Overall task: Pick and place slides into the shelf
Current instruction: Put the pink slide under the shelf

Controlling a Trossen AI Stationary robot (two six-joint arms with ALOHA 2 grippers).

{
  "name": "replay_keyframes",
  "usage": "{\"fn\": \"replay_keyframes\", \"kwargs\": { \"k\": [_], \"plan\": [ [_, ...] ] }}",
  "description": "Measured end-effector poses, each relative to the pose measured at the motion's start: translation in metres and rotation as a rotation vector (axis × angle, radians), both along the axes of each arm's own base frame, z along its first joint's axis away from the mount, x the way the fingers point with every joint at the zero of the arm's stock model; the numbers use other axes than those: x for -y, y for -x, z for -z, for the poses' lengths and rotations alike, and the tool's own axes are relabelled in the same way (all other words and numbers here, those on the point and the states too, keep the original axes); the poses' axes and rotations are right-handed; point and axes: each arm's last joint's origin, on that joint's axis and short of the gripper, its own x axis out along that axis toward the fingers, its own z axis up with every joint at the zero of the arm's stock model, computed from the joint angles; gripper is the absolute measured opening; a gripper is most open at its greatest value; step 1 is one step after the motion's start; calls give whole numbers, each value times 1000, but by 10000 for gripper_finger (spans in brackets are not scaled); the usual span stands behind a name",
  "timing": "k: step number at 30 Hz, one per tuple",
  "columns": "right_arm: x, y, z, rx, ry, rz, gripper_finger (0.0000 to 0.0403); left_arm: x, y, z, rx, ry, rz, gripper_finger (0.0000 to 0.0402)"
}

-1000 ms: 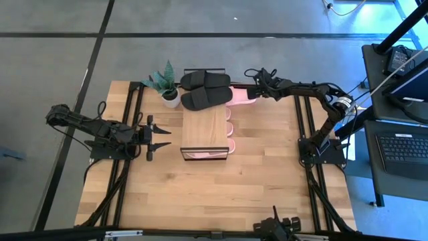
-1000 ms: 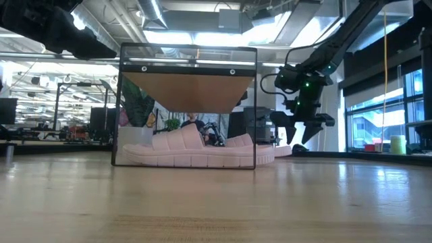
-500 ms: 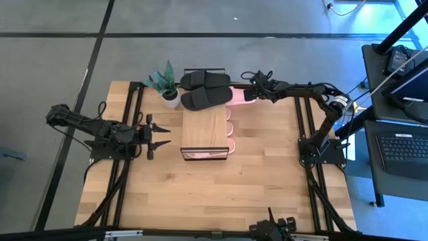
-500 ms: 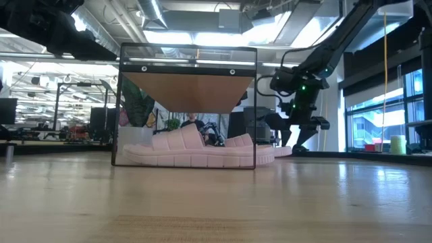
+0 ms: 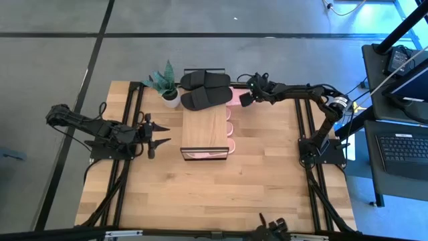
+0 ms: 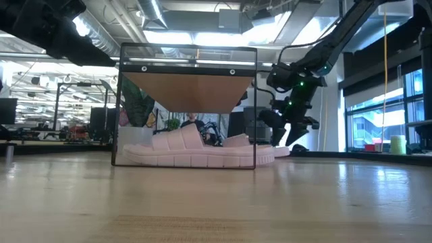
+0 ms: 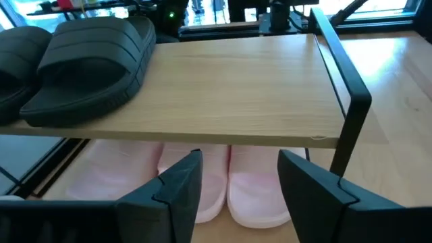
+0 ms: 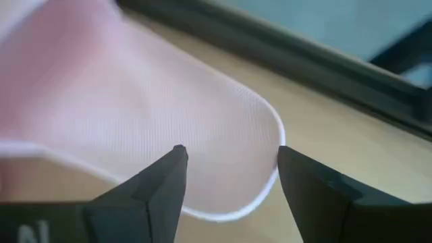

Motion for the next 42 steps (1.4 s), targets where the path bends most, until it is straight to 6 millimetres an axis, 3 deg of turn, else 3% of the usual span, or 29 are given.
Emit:
{"fn": "replay_keyframes", "kwargs": {
  "k": [4, 12, 19, 29, 42],
  "plan": [
    [-12, -12, 0, 18, -10, -88, 230, -1, 0, 0, 3, -5, -26, 185],
    [-18, -19, -2, 42, 15, -107, 230, -12, 5, 5, 1, 6, -303, 185],
    [-14, -24, -7, 133, 50, -66, 230, -16, 3, 8, -27, 47, -307, 185],
    [-16, -9, -1, -93, 120, 101, 229, -15, 2, 9, -39, 61, -275, 185],
    [-18, 0, 3, -136, 82, 225, 229, -15, 2, 9, -40, 60, -275, 185]
  ]
}}
